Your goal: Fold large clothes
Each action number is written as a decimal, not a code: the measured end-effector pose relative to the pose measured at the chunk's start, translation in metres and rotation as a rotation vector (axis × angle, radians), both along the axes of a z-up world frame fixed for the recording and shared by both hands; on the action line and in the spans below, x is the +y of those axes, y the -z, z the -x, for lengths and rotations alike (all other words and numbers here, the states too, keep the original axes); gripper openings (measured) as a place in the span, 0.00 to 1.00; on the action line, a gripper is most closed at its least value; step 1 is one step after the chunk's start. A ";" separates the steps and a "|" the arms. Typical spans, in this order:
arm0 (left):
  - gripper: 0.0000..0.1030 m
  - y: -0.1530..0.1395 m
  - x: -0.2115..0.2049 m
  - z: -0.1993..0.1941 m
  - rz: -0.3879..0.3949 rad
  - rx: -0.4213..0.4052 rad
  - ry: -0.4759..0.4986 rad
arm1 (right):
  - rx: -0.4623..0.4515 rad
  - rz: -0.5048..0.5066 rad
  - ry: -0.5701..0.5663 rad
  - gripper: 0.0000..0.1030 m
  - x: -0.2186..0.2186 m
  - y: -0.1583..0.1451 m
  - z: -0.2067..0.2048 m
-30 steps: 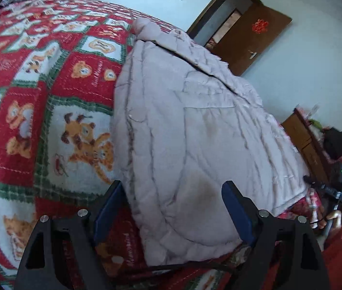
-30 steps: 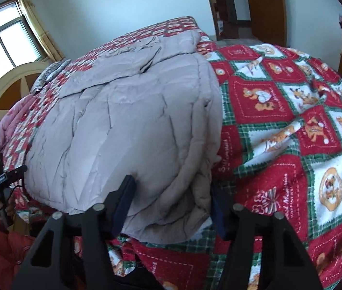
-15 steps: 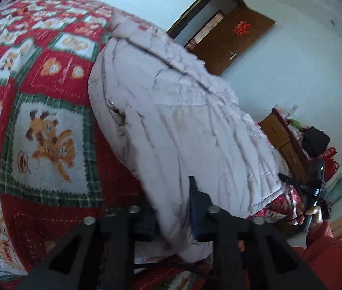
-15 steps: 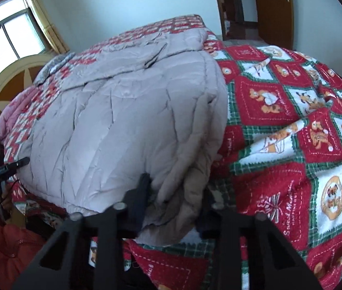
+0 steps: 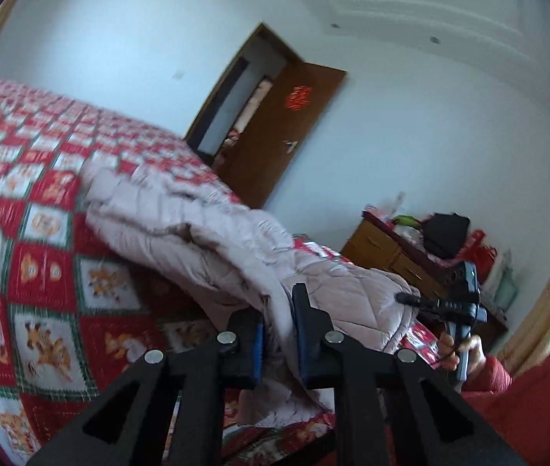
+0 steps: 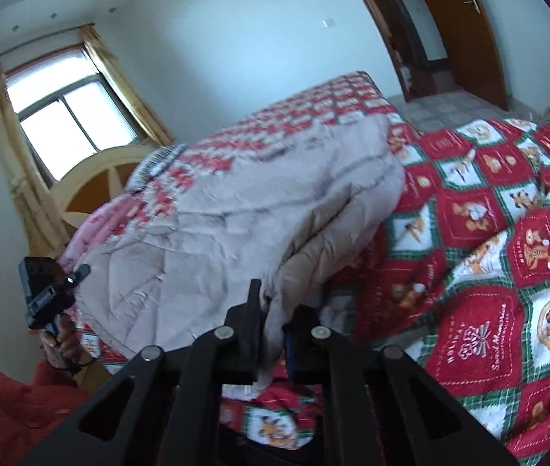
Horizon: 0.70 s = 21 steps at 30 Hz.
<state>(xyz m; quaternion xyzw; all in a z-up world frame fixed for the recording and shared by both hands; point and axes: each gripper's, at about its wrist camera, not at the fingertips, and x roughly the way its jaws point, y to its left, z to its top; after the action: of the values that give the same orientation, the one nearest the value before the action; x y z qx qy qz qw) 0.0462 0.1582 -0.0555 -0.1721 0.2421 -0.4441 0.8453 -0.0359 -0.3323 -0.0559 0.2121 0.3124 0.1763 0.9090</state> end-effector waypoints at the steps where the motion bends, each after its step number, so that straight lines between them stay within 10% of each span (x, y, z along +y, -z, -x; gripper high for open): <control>1: 0.12 -0.004 0.001 0.004 0.003 -0.014 0.006 | -0.013 -0.018 0.001 0.12 -0.002 -0.004 0.005; 10: 0.12 -0.056 0.017 -0.032 0.097 0.041 -0.088 | -0.150 -0.219 0.063 0.12 -0.040 -0.062 -0.006; 21: 0.13 -0.033 0.000 -0.244 -0.007 0.296 -0.390 | -0.113 -0.163 0.214 0.12 -0.056 -0.078 -0.237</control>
<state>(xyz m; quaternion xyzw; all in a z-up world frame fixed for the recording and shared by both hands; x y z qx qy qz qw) 0.2897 0.1585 -0.0221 -0.2756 0.3271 -0.2416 0.8710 0.2008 -0.3886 0.0222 0.3071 0.2212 0.1149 0.9185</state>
